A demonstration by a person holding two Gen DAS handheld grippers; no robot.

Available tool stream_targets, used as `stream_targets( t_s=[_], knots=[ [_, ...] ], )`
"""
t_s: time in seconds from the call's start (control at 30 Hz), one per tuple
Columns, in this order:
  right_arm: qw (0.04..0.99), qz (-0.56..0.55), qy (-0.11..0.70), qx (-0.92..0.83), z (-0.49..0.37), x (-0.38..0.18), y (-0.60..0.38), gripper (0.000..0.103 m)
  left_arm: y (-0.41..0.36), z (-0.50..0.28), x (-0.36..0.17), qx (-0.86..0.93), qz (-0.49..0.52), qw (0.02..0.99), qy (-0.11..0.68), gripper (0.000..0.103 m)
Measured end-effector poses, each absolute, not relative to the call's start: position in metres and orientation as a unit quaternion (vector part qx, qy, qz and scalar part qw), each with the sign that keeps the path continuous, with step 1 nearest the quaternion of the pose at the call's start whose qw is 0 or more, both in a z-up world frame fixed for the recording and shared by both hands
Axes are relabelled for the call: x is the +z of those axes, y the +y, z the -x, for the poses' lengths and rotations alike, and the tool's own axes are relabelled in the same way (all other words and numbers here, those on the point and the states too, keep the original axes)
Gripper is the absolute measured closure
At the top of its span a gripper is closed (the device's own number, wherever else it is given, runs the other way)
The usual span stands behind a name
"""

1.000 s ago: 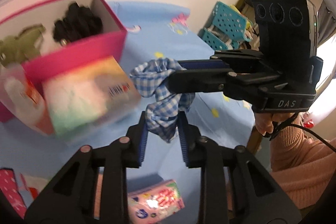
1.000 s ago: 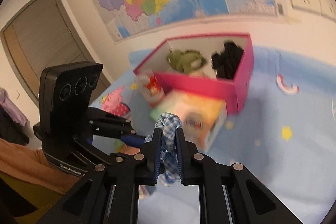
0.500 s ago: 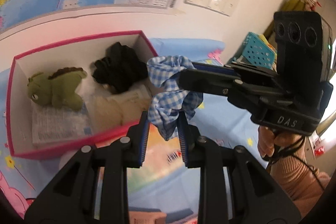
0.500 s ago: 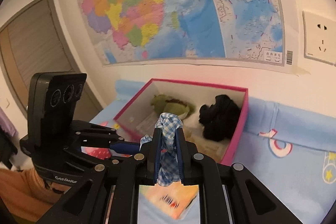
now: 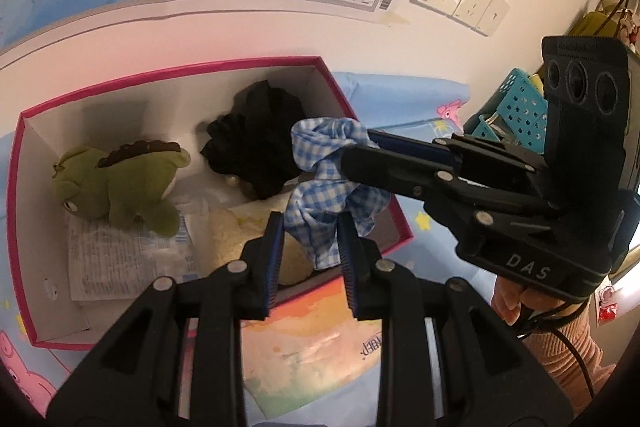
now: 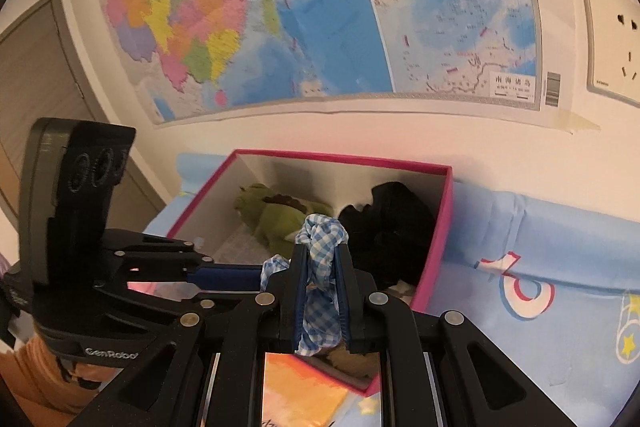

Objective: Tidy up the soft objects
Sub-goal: 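Carry the scrunchie into the pink box beside the black cloth and release, then move the right gripper down to the white medical-tape pouch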

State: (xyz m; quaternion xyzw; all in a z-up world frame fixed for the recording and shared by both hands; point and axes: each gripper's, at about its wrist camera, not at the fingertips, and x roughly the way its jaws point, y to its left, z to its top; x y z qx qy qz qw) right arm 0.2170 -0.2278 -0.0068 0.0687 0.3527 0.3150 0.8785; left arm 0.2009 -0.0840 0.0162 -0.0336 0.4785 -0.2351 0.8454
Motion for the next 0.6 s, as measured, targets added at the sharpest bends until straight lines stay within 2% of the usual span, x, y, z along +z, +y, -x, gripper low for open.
stream_targets(
  t_s=[0.03, 0.13, 0.4, 0.6],
  knots=[
    [0.88, -0.069, 0.356, 0.307, -0.219, -0.009, -0.228, 0.086, -0.083, -0.202, 0.015, -0.227, 0.035, 0.846, 0.482, 0.074],
    [0.883, -0.076, 0.358, 0.295, -0.223, -0.012, -0.232, 0.074, -0.082, -0.205, 0.014, -0.214, 0.032, 0.85, 0.481, 0.072],
    [0.891, -0.068, 0.342, 0.29, -0.199, -0.007, -0.237, 0.069, -0.068, -0.18, 0.031, -0.211, 0.019, 0.87, 0.445, 0.069],
    [0.884, -0.07, 0.328, 0.327, -0.158, -0.001, -0.241, 0.063, -0.037, -0.135, 0.049, -0.239, 0.036, 0.884, 0.4, 0.063]
  ],
)
